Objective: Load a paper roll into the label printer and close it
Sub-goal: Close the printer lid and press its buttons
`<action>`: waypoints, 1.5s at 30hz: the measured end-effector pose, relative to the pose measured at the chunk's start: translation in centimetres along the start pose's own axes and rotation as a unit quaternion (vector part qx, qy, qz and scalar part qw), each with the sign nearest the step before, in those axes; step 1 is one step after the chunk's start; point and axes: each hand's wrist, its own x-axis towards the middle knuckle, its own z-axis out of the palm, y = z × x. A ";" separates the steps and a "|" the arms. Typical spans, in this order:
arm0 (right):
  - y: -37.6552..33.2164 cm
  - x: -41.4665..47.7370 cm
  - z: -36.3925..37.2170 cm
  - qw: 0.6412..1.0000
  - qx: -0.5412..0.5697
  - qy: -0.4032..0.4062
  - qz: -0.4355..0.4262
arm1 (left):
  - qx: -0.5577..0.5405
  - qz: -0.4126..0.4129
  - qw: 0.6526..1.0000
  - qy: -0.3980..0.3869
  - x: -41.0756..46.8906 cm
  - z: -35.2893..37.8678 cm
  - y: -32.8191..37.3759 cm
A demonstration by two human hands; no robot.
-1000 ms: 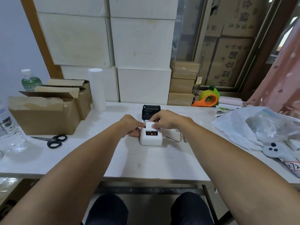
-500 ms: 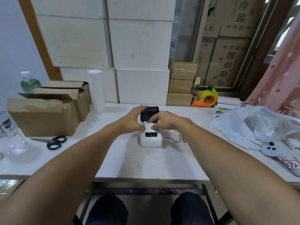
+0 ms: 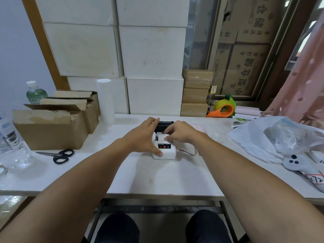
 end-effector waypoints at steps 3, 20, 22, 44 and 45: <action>0.2 -0.2 0.2 0.999 0.021 0.043 0.013 | -0.001 -0.001 1.000 0.015 -0.3 0.1 0.2; 0.0 -1.5 0.7 0.987 -0.111 0.113 0.004 | 0.001 0.016 0.998 0.065 -1.4 1.1 0.6; 0.1 -1.5 0.9 0.987 -0.114 0.108 -0.016 | 0.011 0.016 0.998 0.063 -1.4 1.0 0.7; 0.4 -1.2 1.3 0.993 -0.059 0.104 -0.025 | 0.056 0.011 0.998 0.042 -1.2 1.0 1.0; 0.4 -1.3 1.3 0.993 -0.054 0.104 -0.024 | 0.053 0.010 0.998 0.043 -1.2 1.1 1.0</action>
